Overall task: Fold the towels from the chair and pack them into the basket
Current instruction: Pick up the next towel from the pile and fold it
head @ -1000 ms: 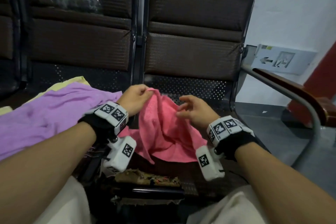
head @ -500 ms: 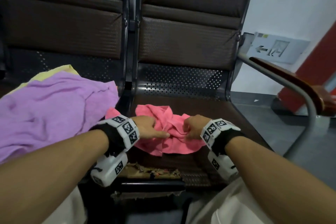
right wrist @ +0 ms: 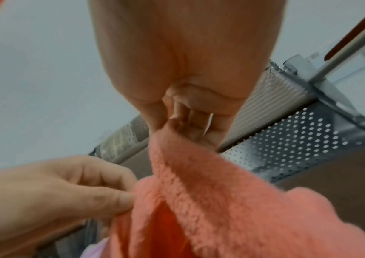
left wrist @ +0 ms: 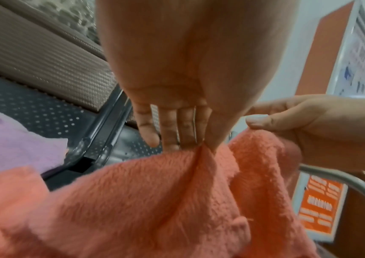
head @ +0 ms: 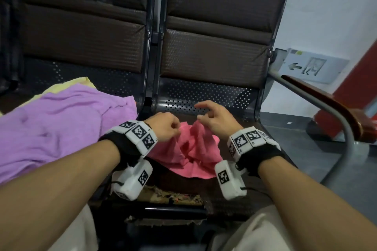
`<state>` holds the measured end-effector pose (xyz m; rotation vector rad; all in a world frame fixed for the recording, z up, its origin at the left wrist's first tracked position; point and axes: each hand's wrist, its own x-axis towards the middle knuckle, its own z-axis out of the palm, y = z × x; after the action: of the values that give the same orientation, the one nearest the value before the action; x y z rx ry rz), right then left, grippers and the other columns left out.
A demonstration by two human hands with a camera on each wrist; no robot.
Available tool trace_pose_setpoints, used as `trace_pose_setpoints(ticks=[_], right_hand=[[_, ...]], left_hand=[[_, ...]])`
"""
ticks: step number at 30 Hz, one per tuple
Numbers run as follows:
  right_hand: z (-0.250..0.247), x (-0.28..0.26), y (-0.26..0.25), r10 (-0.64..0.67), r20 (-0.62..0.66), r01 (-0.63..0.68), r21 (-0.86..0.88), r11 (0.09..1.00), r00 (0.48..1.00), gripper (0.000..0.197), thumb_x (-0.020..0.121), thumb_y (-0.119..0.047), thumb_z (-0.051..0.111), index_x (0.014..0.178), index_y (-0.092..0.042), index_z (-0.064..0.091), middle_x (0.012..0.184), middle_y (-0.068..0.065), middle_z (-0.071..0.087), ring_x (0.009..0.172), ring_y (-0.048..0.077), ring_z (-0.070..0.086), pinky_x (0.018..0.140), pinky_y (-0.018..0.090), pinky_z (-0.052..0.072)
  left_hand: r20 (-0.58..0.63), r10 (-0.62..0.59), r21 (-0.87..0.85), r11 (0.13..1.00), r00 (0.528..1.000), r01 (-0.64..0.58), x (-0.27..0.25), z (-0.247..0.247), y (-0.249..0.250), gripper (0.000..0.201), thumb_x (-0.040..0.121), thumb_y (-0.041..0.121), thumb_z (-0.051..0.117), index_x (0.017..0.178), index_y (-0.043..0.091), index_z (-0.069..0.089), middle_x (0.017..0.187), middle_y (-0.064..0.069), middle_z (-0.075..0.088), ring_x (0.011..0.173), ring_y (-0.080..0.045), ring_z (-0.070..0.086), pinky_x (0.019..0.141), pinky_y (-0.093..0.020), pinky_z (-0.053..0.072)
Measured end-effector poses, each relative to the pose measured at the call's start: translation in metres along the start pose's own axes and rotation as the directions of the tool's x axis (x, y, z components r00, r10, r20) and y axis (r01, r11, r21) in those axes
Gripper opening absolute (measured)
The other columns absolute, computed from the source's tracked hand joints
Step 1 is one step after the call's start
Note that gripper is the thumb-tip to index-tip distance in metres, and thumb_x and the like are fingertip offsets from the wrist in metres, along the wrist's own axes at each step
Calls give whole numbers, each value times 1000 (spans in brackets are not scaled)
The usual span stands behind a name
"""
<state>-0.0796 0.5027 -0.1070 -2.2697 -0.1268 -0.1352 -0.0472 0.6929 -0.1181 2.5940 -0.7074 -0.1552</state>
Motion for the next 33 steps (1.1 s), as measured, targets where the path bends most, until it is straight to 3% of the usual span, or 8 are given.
trace_pose_setpoints(ticks=[4, 9, 12, 15, 20, 25, 28, 33], right_hand=[[20, -1, -12, -49, 222, 55, -21, 998, 974, 39, 91, -13, 59, 126, -29, 57, 62, -21, 54, 45, -8, 49, 46, 6, 35], [30, 10, -14, -45, 285, 73, -90, 993, 957, 13, 88, -15, 62, 80, -24, 67, 69, -10, 61, 62, 1, 51, 67, 23, 41], [38, 23, -21, -91, 178, 96, -21, 995, 980, 17, 87, -18, 65, 72, -26, 61, 60, -11, 57, 55, 2, 50, 59, 23, 40], [43, 34, -24, -108, 65, 106, 39, 994, 992, 17, 86, -20, 66, 71, -25, 59, 51, -11, 55, 46, 1, 50, 47, 16, 39], [41, 44, -23, -69, -123, 90, 171, 981, 990, 14, 87, -17, 65, 74, -22, 62, 63, -2, 61, 60, 15, 57, 64, 39, 49], [31, 46, -11, 25, -298, 53, 252, 966, 954, 12, 86, -12, 64, 79, -21, 66, 63, -3, 59, 55, 10, 53, 56, 26, 44], [20, 45, -5, 81, -360, 15, 255, 967, 929, 10, 86, -6, 63, 83, -15, 69, 64, -5, 59, 57, 6, 52, 64, 25, 43], [10, 31, -25, 173, -295, -2, 502, 865, 940, 21, 82, -3, 64, 70, -17, 73, 70, -2, 70, 67, 10, 63, 65, 24, 54]], left_hand=[[-38, 41, -87, 995, 998, -45, -10, -24, -6, 15, 89, 22, 59, 93, 15, 72, 79, 5, 63, 72, -4, 54, 67, -14, 34], [-86, 8, -61, 998, 996, -14, -23, -32, -19, 14, 86, 22, 60, 88, 22, 75, 71, 9, 67, 64, 1, 59, 71, -18, 46], [-217, 31, 27, 999, 976, -26, -22, -38, -31, 18, 88, 22, 57, 93, 20, 74, 93, 1, 72, 90, -13, 64, 82, -24, 47], [-344, -6, -55, 998, 939, -14, -16, -37, -36, 16, 91, 23, 50, 85, 20, 65, 88, -1, 68, 91, -21, 61, 80, -29, 46], [-218, -52, -170, 985, 975, 15, -7, -26, -36, 21, 95, 36, 49, 86, 17, 50, 73, 1, 60, 72, -18, 52, 71, -33, 42], [-165, -61, -262, 965, 984, 16, -3, -31, -41, 23, 87, 32, 64, 72, 15, 59, 66, 6, 57, 65, -9, 51, 65, -24, 43], [-241, -206, -521, 852, 948, 52, -4, -39, -43, 26, 82, 32, 70, 65, 16, 59, 60, 1, 55, 59, -12, 49, 61, -26, 42], [-206, -400, -905, 425, 893, -18, -11, -52, -23, 28, 80, 33, 70, 64, 14, 57, 55, 0, 50, 52, -13, 44, 56, -25, 40]])
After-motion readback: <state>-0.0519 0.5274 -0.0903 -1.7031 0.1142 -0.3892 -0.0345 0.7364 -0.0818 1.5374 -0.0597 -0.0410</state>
